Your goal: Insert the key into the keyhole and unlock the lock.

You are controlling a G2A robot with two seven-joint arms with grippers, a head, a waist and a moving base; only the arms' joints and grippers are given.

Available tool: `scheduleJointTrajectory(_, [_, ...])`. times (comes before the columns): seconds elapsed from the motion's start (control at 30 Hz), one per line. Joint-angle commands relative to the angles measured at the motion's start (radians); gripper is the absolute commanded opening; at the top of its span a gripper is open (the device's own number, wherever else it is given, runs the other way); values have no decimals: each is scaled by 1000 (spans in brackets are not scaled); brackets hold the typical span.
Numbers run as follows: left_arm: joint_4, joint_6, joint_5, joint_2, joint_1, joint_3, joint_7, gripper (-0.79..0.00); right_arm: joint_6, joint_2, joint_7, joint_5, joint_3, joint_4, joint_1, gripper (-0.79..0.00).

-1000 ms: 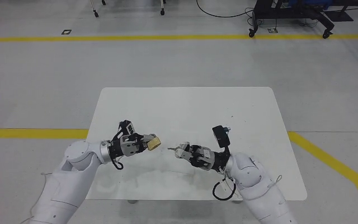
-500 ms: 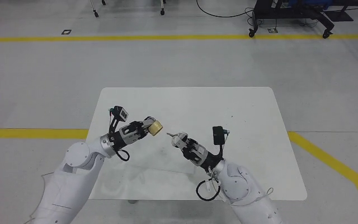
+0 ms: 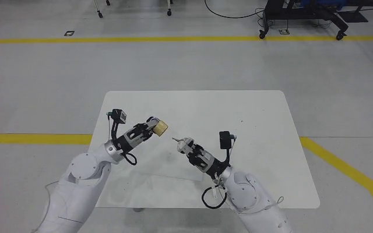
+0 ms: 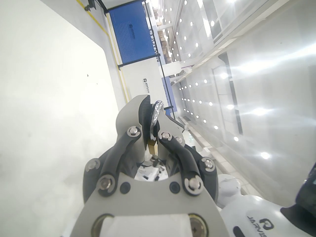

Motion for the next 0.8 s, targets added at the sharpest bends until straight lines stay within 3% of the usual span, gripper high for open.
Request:
scheduleJointTrajectory(0.0, [-3, 3, 9, -2, 1, 7, 17, -785, -4, -5, -8, 15, -16, 7, 5, -785])
scheduleJointTrajectory(0.77, [-41, -11, 67, -9, 27, -6, 73, -785, 60, -36, 10, 115, -60, 80, 62, -785])
